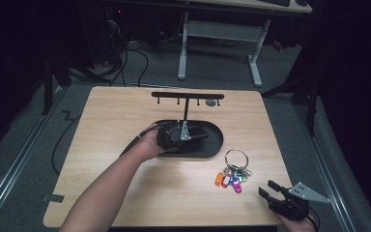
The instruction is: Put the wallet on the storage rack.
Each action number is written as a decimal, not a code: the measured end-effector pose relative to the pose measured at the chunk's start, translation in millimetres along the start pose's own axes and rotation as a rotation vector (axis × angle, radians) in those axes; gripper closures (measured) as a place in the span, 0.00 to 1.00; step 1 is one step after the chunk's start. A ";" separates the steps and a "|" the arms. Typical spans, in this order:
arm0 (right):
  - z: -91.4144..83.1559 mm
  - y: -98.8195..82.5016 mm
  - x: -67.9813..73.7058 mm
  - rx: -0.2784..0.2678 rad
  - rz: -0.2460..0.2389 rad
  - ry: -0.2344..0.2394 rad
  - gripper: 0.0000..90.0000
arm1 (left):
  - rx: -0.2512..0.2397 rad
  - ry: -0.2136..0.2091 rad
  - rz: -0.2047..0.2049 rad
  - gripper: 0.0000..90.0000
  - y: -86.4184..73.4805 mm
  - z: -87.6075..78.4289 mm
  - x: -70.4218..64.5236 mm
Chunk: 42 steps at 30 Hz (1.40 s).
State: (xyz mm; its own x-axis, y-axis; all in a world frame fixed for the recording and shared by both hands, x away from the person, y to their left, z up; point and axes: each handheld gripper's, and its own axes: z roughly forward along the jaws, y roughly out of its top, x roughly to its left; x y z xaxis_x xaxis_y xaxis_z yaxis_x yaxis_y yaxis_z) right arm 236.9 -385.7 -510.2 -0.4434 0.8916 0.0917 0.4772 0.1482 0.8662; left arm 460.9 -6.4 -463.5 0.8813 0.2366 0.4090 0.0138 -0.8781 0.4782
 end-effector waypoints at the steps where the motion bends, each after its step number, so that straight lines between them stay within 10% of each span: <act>1: 0.0 0.0 0.2 0.001 0.002 0.000 0.52 | -0.006 -0.008 -0.004 0.64 -0.5 -0.2 -2.7; 18: 1.7 -0.3 0.0 0.009 0.000 0.010 0.53 | -0.093 -0.014 -0.138 0.67 -13.2 -17.3 -5.4; 42: 5.2 -1.0 5.1 0.015 -0.020 0.006 0.50 | -0.310 -0.040 -0.608 0.54 -114.9 -86.3 -46.8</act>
State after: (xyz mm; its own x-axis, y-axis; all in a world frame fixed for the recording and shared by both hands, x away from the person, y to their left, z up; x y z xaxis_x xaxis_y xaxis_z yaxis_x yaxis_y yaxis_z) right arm 238.2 -379.1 -513.2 -0.4577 0.8857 0.0777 0.4797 0.1724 0.8603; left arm 377.3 119.3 -470.6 0.7765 0.6294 -0.0286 0.3812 -0.4332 0.8167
